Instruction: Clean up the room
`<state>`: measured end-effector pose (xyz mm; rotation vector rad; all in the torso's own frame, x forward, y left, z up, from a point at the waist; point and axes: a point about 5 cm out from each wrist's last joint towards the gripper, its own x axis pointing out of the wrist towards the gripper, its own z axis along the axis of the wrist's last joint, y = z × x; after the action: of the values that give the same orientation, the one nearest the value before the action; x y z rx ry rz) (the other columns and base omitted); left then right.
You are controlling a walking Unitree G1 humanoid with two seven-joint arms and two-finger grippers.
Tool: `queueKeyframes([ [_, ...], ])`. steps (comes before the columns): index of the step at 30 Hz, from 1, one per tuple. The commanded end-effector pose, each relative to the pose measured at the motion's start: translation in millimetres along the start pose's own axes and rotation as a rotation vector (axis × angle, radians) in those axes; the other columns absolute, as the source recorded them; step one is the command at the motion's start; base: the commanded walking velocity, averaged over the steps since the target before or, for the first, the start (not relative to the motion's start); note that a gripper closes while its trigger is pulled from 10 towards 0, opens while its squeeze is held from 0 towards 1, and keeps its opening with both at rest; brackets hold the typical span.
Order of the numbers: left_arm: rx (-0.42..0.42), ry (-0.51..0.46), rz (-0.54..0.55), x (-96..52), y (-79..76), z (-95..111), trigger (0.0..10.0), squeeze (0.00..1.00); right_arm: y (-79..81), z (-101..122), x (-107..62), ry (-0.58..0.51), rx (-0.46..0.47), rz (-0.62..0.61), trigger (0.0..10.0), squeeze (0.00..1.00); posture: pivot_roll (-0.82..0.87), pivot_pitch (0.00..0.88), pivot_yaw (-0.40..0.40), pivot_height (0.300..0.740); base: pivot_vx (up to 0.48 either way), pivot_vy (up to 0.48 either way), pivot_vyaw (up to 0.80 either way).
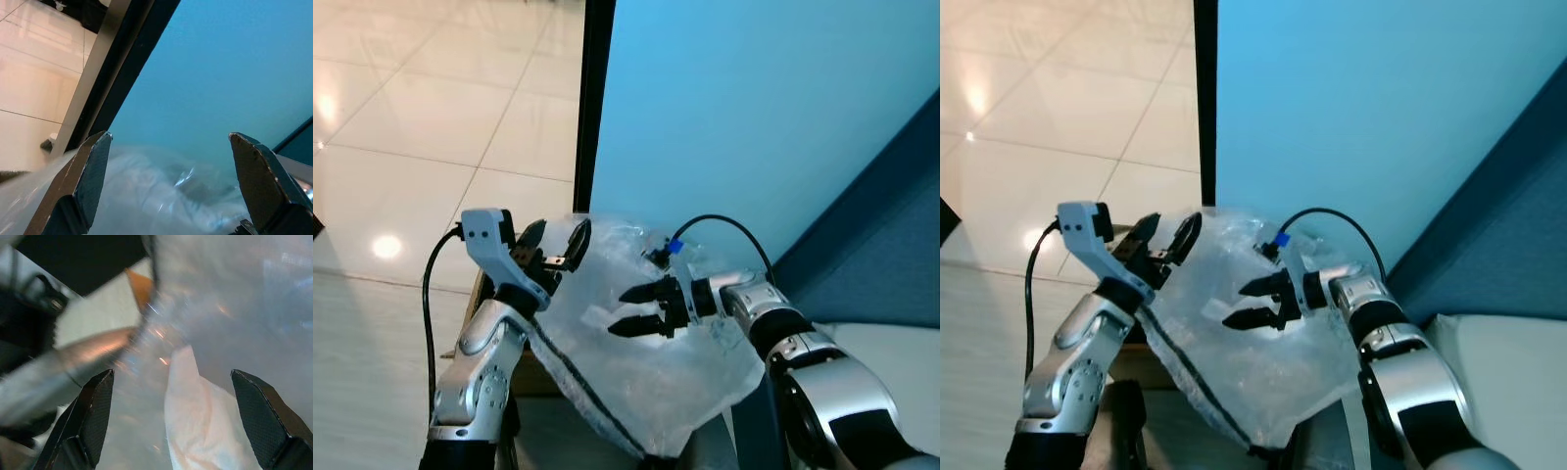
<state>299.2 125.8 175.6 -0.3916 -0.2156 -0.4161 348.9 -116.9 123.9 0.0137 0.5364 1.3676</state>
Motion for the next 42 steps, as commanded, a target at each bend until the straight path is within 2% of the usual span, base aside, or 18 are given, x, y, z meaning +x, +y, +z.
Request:
queueKeyframes([
  [1, 0.011, 0.016, -0.018, 2.0, -1.9, -5.7, 10.0, 0.00, 2.8, -4.7, -0.7, -0.051, 0.045, 0.037, 10.0, 0.00, 0.06, 0.059, -0.117, 0.527, 0.000, 0.000, 0.00],
  [5, 0.042, 0.017, -0.048, 8.9, -0.2, -7.0, 10.0, 0.00, 7.4, -14.9, 6.7, -0.109, 0.095, 0.059, 10.0, 0.00, 0.06, 0.043, -0.103, 0.527, 0.000, 0.000, 0.00],
  [8, 0.045, 0.014, -0.051, 10.2, 0.6, -6.7, 10.0, 0.00, 7.8, -15.8, 7.5, -0.124, 0.099, 0.051, 10.0, 0.00, 0.05, 0.038, -0.099, 0.527, 0.000, 0.000, 0.00],
  [11, 0.050, 0.001, -0.050, 13.9, 2.9, -5.3, 10.0, 0.00, 7.4, -8.4, 3.8, -0.258, 0.152, 0.038, 10.0, 0.00, 0.05, 0.030, -0.094, 0.527, 0.000, 0.000, 0.00],
  [15, 0.053, -0.001, -0.053, 15.4, 3.4, -6.0, 10.0, 0.00, 8.2, -3.3, -0.3, -0.327, 0.180, 0.053, 10.0, 0.00, 0.05, 0.025, -0.092, 0.527, 0.000, 0.000, 0.00],
  [18, 0.056, -0.002, -0.060, 18.1, 3.0, -7.7, 10.0, 0.00, 9.6, 4.5, -9.6, -0.456, 0.228, 0.079, 10.0, 0.00, 0.04, 0.006, -0.086, 0.527, 0.000, 0.000, 0.00],
  [25, 0.039, -0.002, -0.057, 18.7, 5.9, -10.3, 10.0, 0.00, 12.6, -2.5, -13.2, -0.495, 0.285, 0.086, 10.0, 0.00, 0.02, 0.000, -0.086, 0.527, 0.000, 0.000, 0.00],
  [27, 0.040, 0.011, -0.045, 14.9, 10.5, -14.0, 10.0, 0.00, 15.1, -3.9, -15.6, -0.542, 0.304, 0.088, 10.0, 0.00, 0.02, 0.000, -0.089, 0.527, 0.000, 0.000, 0.00],
  [28, 0.040, 0.019, -0.030, 11.6, 14.5, -16.4, 10.0, 0.00, 14.4, -4.5, -17.8, -0.580, 0.308, 0.064, 10.0, 0.00, 0.02, 0.000, -0.094, 0.527, 0.000, 0.000, 0.00],
  [30, 0.047, 0.049, 0.009, 1.9, 24.2, -24.1, 10.0, 0.00, 7.9, -8.5, -22.1, -0.660, 0.321, -0.060, 10.0, 0.00, 0.02, 0.000, -0.095, 0.527, 0.000, 0.000, 0.00],
  [31, 0.047, 0.049, 0.009, 1.9, 24.2, -24.1, 10.0, 0.00, 7.9, -8.5, -22.1, -0.660, 0.321, -0.060, 10.0, 0.00, 0.02, 0.000, -0.095, 0.527, 0.000, 0.000, 0.00],
  [35, 0.043, 0.095, 0.078, -20.3, 38.1, -39.0, 10.0, 0.00, -5.9, -20.3, -33.5, -0.829, 0.453, -0.304, 10.0, 0.00, 0.00, 0.000, -0.086, 0.527, 0.000, 0.000, 0.00],
  [41, 0.040, 0.101, 0.086, -26.3, 39.6, -41.2, 10.0, 0.00, -3.1, -23.3, -37.7, -0.886, 0.434, -0.321, 10.0, 0.00, 0.00, 0.000, -0.083, 0.527, 0.000, 0.000, 0.00],
  [42, 0.041, 0.101, 0.086, -26.2, 39.9, -41.2, 10.0, 0.00, -3.3, -25.4, -39.0, -0.909, 0.457, -0.326, 10.0, 0.00, 0.00, 0.000, -0.080, 0.531, 0.000, 0.000, 0.00],
])
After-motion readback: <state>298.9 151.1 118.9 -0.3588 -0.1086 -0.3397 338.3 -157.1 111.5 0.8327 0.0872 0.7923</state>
